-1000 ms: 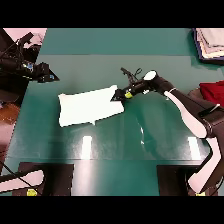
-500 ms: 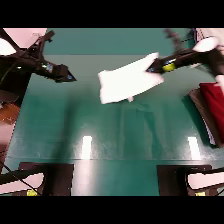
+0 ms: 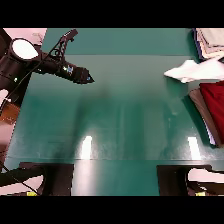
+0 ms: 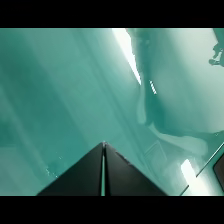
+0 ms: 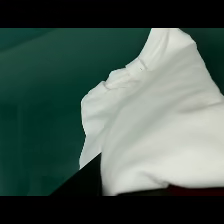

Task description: Fold the shirts.

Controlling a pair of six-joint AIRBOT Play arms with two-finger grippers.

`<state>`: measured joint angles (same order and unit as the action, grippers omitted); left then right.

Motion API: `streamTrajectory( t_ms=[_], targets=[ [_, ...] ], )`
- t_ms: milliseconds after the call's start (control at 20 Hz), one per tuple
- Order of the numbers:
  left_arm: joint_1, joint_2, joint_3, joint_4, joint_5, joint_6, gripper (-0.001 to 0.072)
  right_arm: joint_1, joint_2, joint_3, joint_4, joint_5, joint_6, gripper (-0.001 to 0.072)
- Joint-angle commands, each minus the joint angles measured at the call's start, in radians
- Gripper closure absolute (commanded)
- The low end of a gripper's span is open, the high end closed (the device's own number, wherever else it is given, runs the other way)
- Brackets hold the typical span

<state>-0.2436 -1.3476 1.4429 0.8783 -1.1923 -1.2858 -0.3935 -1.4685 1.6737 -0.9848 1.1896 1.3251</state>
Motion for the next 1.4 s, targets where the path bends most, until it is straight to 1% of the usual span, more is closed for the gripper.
streamTrajectory(
  t_ms=[0, 50, 100, 200, 350, 500, 650, 700, 900, 1050, 1100, 1200, 1250, 1350],
  targets=[
    [-0.014, -0.001, 0.0, 0.001, 0.011, -0.024, 0.0683, -0.102, 0.005, 0.003, 0.0, -0.08, 0.002, 0.0697],
    [-0.014, -0.001, 0.0, 0.001, 0.011, -0.024, 0.0683, -0.112, 0.005, 0.017, 0.017, -0.081, -0.013, 0.0697],
    [-0.014, -0.001, 0.0, 0.001, 0.011, -0.024, 0.0683, -0.125, 0.005, 0.039, 0.06, -0.077, -0.045, 0.0697],
    [-0.014, -0.001, 0.0, 0.002, 0.011, -0.024, 0.0683, -0.145, 0.006, 0.122, 0.146, -0.039, -0.069, 0.0697],
    [-0.014, -0.001, 0.0, 0.003, 0.01, -0.023, 0.0683, -0.181, 0.026, 0.227, 0.144, 0.04, -0.069, 0.0697],
    [-0.014, -0.001, 0.0, 0.004, 0.011, -0.023, 0.0684, -0.242, 0.084, 0.188, 0.145, 0.095, -0.066, 0.0697],
    [-0.014, -0.001, 0.0, 0.004, 0.009, -0.015, 0.0683, -0.3, 0.176, 0.048, 0.14, 0.103, -0.066, 0.0698],
    [-0.014, -0.001, 0.0, 0.004, 0.008, -0.015, 0.0683, -0.317, 0.212, -0.008, 0.113, 0.108, -0.066, 0.0697],
    [-0.014, -0.001, 0.0, 0.005, 0.007, -0.014, 0.0683, -0.352, 0.363, -0.237, -0.084, 0.129, -0.05, 0.0695],
    [-0.014, -0.001, 0.0, 0.005, 0.006, -0.01, 0.0683, -0.409, 0.458, -0.373, -0.172, 0.171, -0.038, 0.0694],
    [-0.014, -0.001, 0.0, 0.005, 0.006, 0.007, 0.0684, -0.43, 0.484, -0.413, -0.2, 0.179, -0.038, 0.0693],
    [-0.014, -0.001, 0.0, 0.005, 0.003, 0.012, 0.0683, -0.461, 0.533, -0.49, -0.283, 0.183, -0.03, 0.0691],
    [-0.014, -0.001, 0.0, 0.005, 0.003, 0.012, 0.0683, -0.473, 0.55, -0.527, -0.323, 0.187, -0.023, 0.065],
    [-0.014, -0.001, 0.0, 0.005, 0.002, 0.012, 0.0683, -0.494, 0.567, -0.579, -0.378, 0.192, -0.023, 0.0097]
  ],
)
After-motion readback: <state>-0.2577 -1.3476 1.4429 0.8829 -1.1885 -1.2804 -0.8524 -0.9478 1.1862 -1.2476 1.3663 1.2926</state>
